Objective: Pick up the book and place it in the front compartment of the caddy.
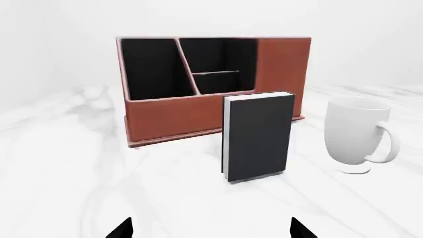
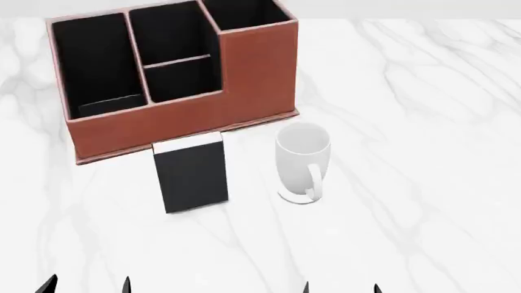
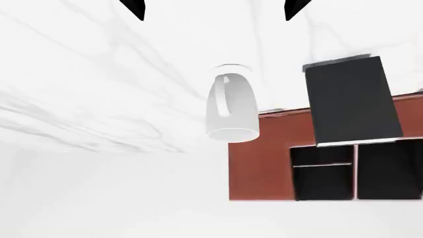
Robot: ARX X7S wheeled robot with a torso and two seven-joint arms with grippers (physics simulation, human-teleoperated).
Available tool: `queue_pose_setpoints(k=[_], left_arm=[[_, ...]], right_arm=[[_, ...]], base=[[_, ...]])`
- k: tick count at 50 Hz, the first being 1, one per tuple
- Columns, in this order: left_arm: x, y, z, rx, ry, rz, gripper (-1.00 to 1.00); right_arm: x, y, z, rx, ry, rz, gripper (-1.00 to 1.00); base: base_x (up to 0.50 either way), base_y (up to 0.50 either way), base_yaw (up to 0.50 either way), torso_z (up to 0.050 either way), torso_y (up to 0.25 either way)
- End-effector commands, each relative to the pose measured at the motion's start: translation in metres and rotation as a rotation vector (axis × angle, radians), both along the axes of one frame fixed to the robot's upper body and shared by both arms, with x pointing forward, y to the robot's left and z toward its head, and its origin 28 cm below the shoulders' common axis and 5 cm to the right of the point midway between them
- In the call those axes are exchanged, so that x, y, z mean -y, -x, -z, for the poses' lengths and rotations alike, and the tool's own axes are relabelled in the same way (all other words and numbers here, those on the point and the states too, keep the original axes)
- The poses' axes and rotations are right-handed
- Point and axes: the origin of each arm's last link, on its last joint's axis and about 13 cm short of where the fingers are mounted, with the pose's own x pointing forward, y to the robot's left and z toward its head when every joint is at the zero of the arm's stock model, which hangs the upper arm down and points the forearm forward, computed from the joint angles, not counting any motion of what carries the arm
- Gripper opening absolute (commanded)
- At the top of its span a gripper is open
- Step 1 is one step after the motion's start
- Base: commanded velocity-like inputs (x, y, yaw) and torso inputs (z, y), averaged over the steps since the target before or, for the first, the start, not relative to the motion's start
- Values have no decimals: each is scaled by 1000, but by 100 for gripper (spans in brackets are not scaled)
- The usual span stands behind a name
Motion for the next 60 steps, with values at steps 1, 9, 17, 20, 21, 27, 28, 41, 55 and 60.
queue_pose_setpoints(k=[1, 9, 17, 20, 21, 27, 28, 41, 55, 60], left_arm=[[-1, 1, -2, 11, 8, 4, 100], [-3, 2, -3, 11, 23, 7, 100], [-4, 2, -5, 14, -13, 2, 100], [-4, 5, -10, 28, -18, 9, 100], [-3, 6, -14, 36, -24, 9, 100], [-2, 12, -42, 139, 15, 38, 100], [-2, 14, -50, 166, 19, 46, 100], [-5, 31, -113, 333, 31, 31, 100], [-6, 47, -145, 410, 31, 35, 100], [-6, 49, -150, 423, 26, 36, 100]], right_arm=[[1, 0, 0, -7, -7, 15, 100], [6, 1, 2, -14, -7, 62, 100], [5, 2, 1, -11, -1, 49, 100], [6, 3, -4, 4, 0, 50, 100], [5, 4, -8, 15, -8, 46, 100], [4, 9, -38, 95, 0, 38, 100], [4, 10, -44, 118, 3, 38, 100], [8, 25, -110, 301, -15, 49, 100], [6, 37, -139, 396, -13, 35, 100], [6, 38, -142, 408, -3, 39, 100]], base=[[0, 0, 0, 0, 0], [0, 0, 0, 0, 0], [0, 0, 0, 0, 0], [0, 0, 0, 0, 0], [0, 0, 0, 0, 0], [0, 0, 0, 0, 0], [0, 0, 0, 0, 0], [0, 0, 0, 0, 0], [0, 0, 0, 0, 0], [0, 0, 0, 0, 0]])
